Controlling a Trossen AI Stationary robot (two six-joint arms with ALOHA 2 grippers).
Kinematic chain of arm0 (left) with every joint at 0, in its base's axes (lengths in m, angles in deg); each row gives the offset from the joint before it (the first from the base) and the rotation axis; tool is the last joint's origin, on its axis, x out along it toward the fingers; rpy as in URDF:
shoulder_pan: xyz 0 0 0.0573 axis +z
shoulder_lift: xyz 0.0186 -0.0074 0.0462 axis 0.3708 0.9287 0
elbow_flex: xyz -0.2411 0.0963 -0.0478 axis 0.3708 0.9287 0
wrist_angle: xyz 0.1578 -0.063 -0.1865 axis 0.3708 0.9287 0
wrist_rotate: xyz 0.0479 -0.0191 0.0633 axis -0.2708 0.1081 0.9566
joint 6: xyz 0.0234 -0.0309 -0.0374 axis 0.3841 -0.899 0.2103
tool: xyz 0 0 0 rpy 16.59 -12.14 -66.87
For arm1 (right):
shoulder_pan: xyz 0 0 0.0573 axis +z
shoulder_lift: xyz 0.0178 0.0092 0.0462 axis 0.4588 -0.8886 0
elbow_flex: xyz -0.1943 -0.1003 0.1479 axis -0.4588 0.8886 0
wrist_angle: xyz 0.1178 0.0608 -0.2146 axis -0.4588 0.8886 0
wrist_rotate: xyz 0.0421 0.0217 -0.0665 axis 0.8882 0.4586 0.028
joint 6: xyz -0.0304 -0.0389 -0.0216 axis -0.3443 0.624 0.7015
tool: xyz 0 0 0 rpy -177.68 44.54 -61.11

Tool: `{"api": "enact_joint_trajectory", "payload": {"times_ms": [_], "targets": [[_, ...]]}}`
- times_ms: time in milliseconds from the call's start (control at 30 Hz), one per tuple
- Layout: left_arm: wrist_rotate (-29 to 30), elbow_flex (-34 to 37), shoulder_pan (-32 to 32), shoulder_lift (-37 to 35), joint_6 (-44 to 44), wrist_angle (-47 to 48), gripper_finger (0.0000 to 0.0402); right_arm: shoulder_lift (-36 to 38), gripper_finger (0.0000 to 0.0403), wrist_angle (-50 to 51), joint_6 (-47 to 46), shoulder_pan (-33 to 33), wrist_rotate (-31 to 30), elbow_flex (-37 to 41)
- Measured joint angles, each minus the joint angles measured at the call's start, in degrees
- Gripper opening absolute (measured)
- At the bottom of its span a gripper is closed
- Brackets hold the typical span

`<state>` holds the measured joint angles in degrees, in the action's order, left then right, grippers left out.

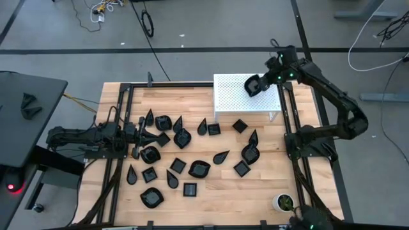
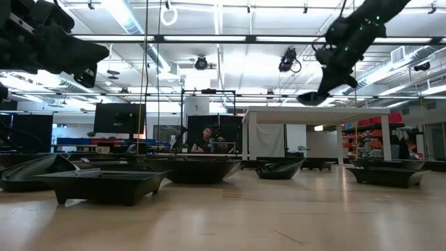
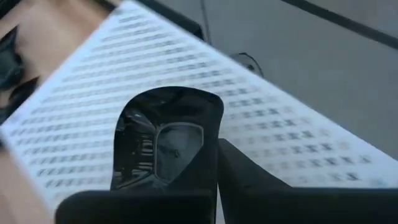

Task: Pick & Place Mini shaped plates
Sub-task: Put the black leaf shaped plate on the shelf

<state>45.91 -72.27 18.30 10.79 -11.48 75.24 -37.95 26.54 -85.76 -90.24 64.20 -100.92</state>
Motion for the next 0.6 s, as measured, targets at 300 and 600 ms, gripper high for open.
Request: {"api": "enact_joint_trajectory", "payload": {"times_ms": [300,600], "targets": [[0.9,0.0,0.0,0.0,0.1,0.0,0.0032,-5.1,0.0004,-0.3,1.6,-5.5,0.3,0.0],[0.9,0.0,0.0,0.0,0.0,0.0,0.0032,-6.3,0.0013,-0.2,2.2,-6.0,-5.0,-0.1]]}}
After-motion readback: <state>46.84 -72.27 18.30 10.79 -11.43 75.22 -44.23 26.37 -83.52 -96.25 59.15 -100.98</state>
